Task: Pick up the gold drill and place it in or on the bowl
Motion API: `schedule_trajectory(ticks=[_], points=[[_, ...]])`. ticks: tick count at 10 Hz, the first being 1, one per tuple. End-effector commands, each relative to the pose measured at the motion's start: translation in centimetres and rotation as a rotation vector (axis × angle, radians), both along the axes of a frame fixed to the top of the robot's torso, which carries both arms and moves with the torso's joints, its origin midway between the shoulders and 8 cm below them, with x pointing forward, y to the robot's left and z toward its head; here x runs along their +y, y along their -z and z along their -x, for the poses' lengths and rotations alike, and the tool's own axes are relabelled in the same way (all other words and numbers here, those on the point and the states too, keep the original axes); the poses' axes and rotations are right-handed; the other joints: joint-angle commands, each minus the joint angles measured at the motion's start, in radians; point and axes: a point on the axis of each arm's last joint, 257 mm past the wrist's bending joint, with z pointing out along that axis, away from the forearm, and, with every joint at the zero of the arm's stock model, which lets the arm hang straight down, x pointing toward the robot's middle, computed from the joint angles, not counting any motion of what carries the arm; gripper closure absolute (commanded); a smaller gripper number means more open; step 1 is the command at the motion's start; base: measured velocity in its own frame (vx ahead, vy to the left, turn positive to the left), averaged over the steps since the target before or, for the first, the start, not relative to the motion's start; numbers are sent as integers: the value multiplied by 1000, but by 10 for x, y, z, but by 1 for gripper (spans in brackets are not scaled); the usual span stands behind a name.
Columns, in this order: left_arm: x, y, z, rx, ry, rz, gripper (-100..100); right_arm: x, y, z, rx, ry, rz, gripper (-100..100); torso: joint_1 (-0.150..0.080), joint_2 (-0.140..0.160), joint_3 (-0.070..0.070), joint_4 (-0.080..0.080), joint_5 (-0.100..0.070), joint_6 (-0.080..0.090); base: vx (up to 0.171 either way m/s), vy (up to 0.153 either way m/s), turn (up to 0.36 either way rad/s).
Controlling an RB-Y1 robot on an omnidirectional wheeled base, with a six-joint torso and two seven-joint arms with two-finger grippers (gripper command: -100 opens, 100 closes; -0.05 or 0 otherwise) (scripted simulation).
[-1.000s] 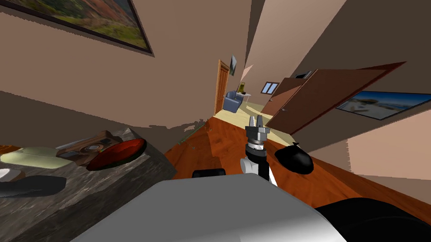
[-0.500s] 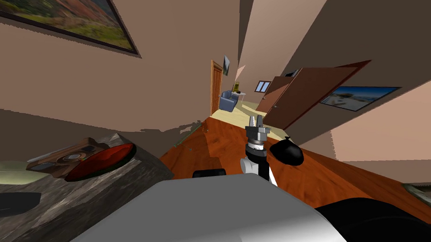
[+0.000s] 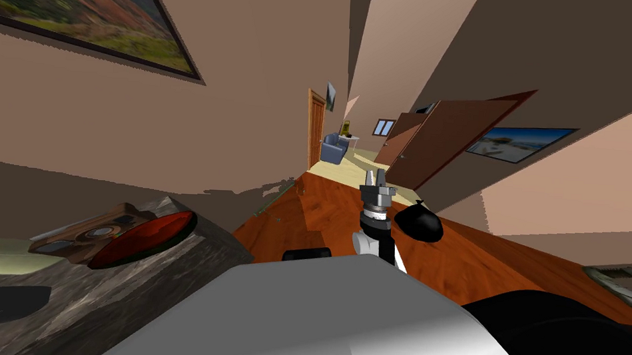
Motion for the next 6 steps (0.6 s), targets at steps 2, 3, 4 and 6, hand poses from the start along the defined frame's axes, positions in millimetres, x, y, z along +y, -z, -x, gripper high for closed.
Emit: schedule_trajectory(ticks=[2,3,4,6], points=[[6,-8,-1,-15,-29,-14,100,0,0,0,0,0,0,0,-1,-1,-1,0,-1,-1,0,-37,-68],[6,-8,-1,-15,-29,-14,100,0,0,0,0,0,0,0,2,0,0,0,0,-2,-24,34,5],[6,-8,-1,-15,-29,-14,100,0,0,0,0,0,0,0,5,1,0,0,1,-3,-8,-3,-25],[6,-8,-1,-15,-29,-14,100,0,0,0,0,0,0,0,4,0,0,-1,1,-2,-8,5,-10]])
